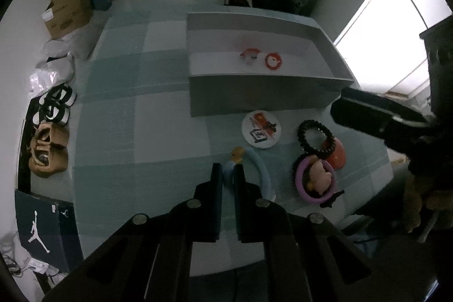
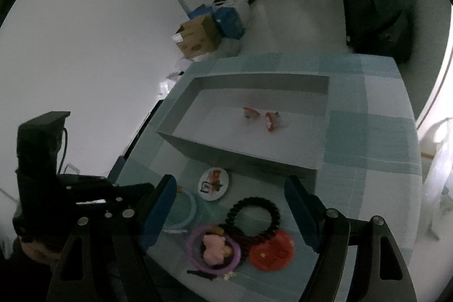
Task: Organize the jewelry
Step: 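Close the left tool on the light-blue ring, then lift the blue ring with the left tool while the right tool grasps the white badge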
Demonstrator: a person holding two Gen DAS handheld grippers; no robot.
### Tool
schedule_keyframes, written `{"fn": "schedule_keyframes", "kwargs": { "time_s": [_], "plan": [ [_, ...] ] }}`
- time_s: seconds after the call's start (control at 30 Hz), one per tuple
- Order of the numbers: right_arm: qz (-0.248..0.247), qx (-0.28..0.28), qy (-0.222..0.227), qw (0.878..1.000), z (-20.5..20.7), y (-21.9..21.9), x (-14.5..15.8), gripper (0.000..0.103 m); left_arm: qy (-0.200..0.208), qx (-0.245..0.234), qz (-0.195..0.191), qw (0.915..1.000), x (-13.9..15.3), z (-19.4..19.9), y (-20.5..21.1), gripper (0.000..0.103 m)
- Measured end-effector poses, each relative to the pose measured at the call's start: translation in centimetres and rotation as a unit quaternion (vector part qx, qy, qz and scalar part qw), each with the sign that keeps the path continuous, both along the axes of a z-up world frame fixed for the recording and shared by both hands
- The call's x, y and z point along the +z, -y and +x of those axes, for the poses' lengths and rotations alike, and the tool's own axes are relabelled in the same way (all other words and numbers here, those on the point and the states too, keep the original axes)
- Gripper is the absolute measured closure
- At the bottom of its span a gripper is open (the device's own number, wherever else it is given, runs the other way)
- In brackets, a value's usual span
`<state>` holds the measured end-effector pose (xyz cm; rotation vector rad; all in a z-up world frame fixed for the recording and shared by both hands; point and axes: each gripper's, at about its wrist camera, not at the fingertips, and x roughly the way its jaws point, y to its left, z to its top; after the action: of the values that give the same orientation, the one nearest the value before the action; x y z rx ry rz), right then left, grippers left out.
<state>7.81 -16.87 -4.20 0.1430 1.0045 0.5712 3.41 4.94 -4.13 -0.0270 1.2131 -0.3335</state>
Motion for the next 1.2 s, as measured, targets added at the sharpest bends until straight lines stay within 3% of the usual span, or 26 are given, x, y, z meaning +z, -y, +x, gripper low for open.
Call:
{"fn": "schedule_keyframes", "kwargs": {
  "time_s": [0.4, 0.47, 0.63, 0.8, 0.87, 1.03, 1.2],
  "plan": [
    [-0.041, 0.06, -0.018, 0.997, 0.3, -4.3, -2.3, 0.026, 0.002, 0.041, -0.016, 0.999, 0.3, 0.5, -2.7, 0.1],
    [-0.06, 0.072, -0.021, 0.995, 0.4, -5.2, -2.8, 0.036, 0.002, 0.043, -0.019, 0.9989, 0.2, 0.5, -2.9, 0.1],
    [-0.129, 0.091, 0.001, 0.987, 0.1, -7.2, -3.9, 0.045, -0.012, 0.044, -0.029, 0.9985, -0.3, 0.5, -3.2, 0.1],
    [-0.187, 0.107, 0.028, 0.976, -0.2, -8.9, -4.4, 0.051, -0.039, 0.062, -0.068, 0.995, -1.2, 0.8, -4.6, 0.1],
    [-0.201, 0.117, 0.041, 0.972, -0.4, -9.3, -4.4, 0.062, -0.045, 0.07, -0.082, 0.9932, -1.4, 0.9, -5.1, 0.1],
    [-0.212, 0.143, 0.06, 0.965, -1.3, -10.2, -4.5, 0.062, -0.036, 0.076, -0.088, 0.9926, -0.9, 1.1, -5.3, 0.1],
    [-0.15, 0.14, 0.05, 0.977, -1.4, -9.0, -3.0, 0.062, -0.02, 0.065, -0.097, 0.9929, 0.4, 1.0, -4.8, 0.101]
  ]
}}
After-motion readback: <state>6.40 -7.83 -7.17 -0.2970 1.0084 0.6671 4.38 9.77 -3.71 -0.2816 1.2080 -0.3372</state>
